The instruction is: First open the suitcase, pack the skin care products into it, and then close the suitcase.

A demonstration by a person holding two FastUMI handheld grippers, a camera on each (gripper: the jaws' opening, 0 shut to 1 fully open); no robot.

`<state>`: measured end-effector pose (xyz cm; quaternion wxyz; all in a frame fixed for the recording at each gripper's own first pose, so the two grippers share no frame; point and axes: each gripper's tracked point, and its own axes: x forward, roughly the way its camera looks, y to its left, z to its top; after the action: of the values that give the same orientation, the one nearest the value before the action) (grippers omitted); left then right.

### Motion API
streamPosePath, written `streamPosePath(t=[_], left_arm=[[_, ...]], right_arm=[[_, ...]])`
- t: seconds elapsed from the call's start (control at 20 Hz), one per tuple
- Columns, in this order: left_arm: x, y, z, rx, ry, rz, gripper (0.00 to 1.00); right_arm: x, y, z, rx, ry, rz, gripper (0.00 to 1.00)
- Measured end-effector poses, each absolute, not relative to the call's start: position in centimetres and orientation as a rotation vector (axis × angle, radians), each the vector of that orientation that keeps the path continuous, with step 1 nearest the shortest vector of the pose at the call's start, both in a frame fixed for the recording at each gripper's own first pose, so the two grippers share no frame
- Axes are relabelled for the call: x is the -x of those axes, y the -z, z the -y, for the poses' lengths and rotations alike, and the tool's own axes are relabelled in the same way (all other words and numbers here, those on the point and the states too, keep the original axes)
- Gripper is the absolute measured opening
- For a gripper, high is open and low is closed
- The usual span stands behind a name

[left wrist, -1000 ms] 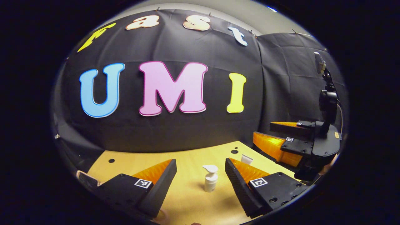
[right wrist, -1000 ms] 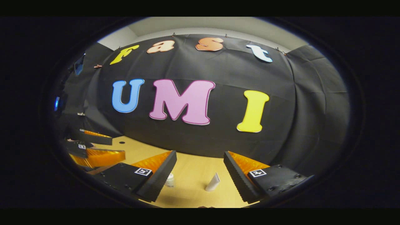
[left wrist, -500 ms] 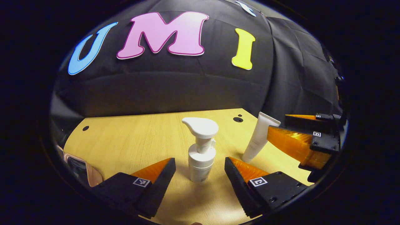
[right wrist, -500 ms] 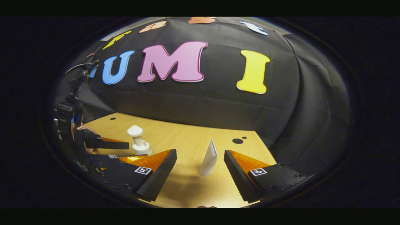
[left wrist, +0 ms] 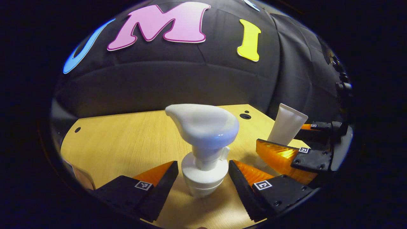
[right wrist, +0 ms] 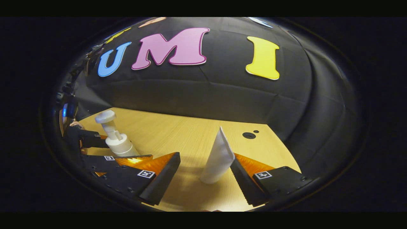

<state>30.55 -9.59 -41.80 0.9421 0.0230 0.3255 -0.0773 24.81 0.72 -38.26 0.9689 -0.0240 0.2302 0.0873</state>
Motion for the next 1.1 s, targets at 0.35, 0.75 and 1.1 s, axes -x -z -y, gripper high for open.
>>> streamPosePath(t=[0.35, 0.75, 1.1], left_arm=[[-30.6, 42.6, 10.0, -0.071, 0.175, -0.701, 0.58], [-23.9, 39.5, 9.3, 0.066, 0.159, -0.809, 0.6], [-16.2, 35.1, 4.0, 0.069, 0.1, -0.915, 0.6]], right_arm=[[-25.3, 38.5, 0.2, 0.053, -0.155, -0.46, 0.97], [-26.5, 40.5, 1.0, 0.049, -0.098, -0.495, 0.6], [-24.6, 38.2, -0.4, 0.099, -0.143, -0.484, 0.3]])
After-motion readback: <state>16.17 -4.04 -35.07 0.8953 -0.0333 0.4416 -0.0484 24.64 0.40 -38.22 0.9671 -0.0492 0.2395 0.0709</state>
